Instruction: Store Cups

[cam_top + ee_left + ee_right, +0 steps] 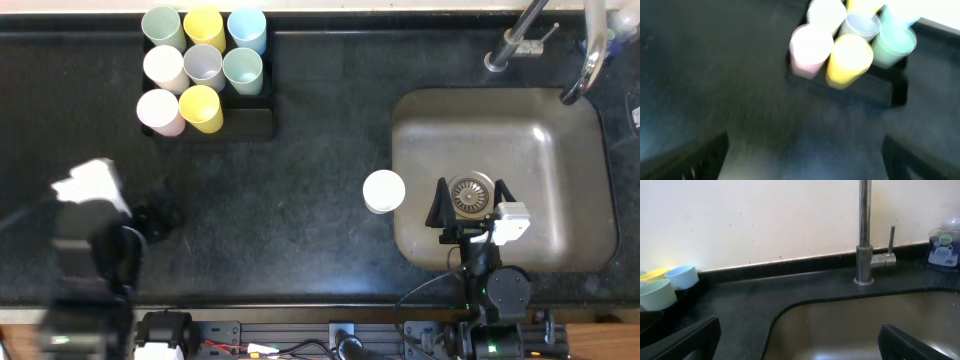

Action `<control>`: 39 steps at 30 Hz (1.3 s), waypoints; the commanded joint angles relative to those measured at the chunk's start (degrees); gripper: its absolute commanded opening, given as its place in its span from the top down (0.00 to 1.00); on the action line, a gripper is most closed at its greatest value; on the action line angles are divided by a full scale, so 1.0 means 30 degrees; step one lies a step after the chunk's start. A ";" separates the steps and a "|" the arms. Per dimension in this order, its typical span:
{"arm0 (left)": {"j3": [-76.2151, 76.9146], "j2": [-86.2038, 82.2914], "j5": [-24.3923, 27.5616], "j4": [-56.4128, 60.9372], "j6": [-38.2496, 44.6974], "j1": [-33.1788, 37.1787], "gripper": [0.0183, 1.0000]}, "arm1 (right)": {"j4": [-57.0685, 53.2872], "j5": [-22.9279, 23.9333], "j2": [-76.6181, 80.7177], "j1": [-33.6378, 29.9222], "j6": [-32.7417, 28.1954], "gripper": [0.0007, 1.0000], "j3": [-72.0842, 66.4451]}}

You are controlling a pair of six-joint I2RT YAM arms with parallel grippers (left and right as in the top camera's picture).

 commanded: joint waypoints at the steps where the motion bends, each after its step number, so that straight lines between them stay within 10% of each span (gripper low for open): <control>1: -0.7264 -0.3694 0.2011 0.8131 0.3475 -0.0138 0.00 | 0.0087 -0.0138 -0.0146 -0.0124 0.0080 0.00 -0.0248; 7: -1.2021 -0.7308 0.2951 1.7427 0.5355 -0.0138 0.00 | 0.0087 -0.0138 -0.0146 -0.0124 0.0073 0.00 -0.0248; 39: -1.4039 -1.0688 0.3031 1.2998 0.7657 -0.0138 0.00 | 0.0087 -0.0138 -0.0146 -0.0124 0.0080 0.00 -0.0248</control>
